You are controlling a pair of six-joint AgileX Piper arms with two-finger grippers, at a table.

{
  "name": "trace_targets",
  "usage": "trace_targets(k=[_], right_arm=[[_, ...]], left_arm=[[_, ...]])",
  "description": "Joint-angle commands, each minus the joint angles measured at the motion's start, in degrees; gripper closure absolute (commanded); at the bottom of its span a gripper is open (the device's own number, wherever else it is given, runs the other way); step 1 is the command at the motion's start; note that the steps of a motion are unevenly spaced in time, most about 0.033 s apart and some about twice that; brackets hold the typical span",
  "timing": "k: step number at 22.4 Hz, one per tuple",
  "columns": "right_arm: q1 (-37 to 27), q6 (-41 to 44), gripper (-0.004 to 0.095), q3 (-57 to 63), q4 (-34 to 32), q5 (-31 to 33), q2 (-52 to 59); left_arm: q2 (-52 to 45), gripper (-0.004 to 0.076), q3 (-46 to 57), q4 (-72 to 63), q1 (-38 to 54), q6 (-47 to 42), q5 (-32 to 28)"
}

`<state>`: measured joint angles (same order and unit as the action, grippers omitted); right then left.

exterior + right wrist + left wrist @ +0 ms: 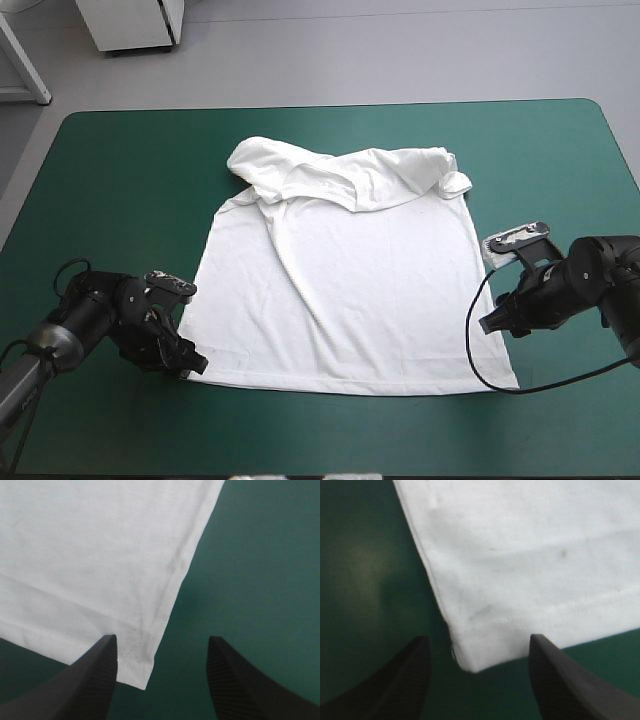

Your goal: Fold the cloth

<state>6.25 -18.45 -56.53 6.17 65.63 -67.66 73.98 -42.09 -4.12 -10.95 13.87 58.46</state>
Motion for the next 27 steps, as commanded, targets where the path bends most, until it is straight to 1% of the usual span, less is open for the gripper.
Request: trace_targets(k=[1, 4, 6, 8, 9, 10, 11, 12, 16, 21, 25, 27], right_arm=[[0.22, 0.05, 0.0391, 0.48, -0.67, -1.95, 1.29], [0.22, 0.05, 0.0391, 2.51, -0.95, -3.63, 1.29], [0.22, -0.17, 0.0391, 3.37, -0.95, -4.22, 1.19], [0.22, -1.26, 0.0391, 4.62, -0.95, -4.49, 1.19], [0.22, -1.20, 0.0391, 5.50, -0.95, -4.79, 1.19], [0.22, -1.20, 0.0391, 7.34, -0.95, -5.62, 1.19], [0.22, -1.20, 0.0391, 8.21, -0.95, -6.04, 1.19], [0.22, -1.20, 0.0391, 9.71, -0.95, -6.80, 1.19], [0.22, -2.21, 0.0391, 12.91, -0.23, -7.44, -0.74], [0.22, -2.54, 0.0392, 13.29, 1.24, -7.72, -5.02], [0.22, -2.54, 0.0395, 13.63, 1.38, -7.61, -6.16], [0.22, -2.54, 0.0395, 13.89, 2.62, -7.49, -6.60]], left_arm=[[1.53, 0.0293, -1.11, -0.40, 0.05, -0.21, -1.06], [3.74, 0.0295, -1.11, -2.83, 0.05, 0.80, -2.11], [4.40, 0.0337, -1.11, -3.17, 0.05, 0.80, -2.33], [4.62, 0.0422, -1.11, -3.40, 0.05, 0.80, -2.33], [4.86, 0.0485, -1.11, -3.40, 0.05, 0.80, -2.33], [5.14, 0.0612, -1.11, -3.40, 0.05, 0.80, -2.33], [5.14, 0.0682, -1.11, -3.51, 0.05, 0.80, -2.48], [5.14, 0.0729, -1.11, -3.95, 0.05, 1.08, -2.48], [5.14, 0.0733, -1.11, -4.81, 0.05, 1.76, -2.38], [5.14, 0.0733, -1.11, -5.37, 0.05, 2.11, -2.38], [5.14, 0.0733, -1.11, -5.37, 0.05, 2.11, -2.38], [5.14, 0.0733, -1.11, -5.37, 0.05, 2.11, -2.63]])
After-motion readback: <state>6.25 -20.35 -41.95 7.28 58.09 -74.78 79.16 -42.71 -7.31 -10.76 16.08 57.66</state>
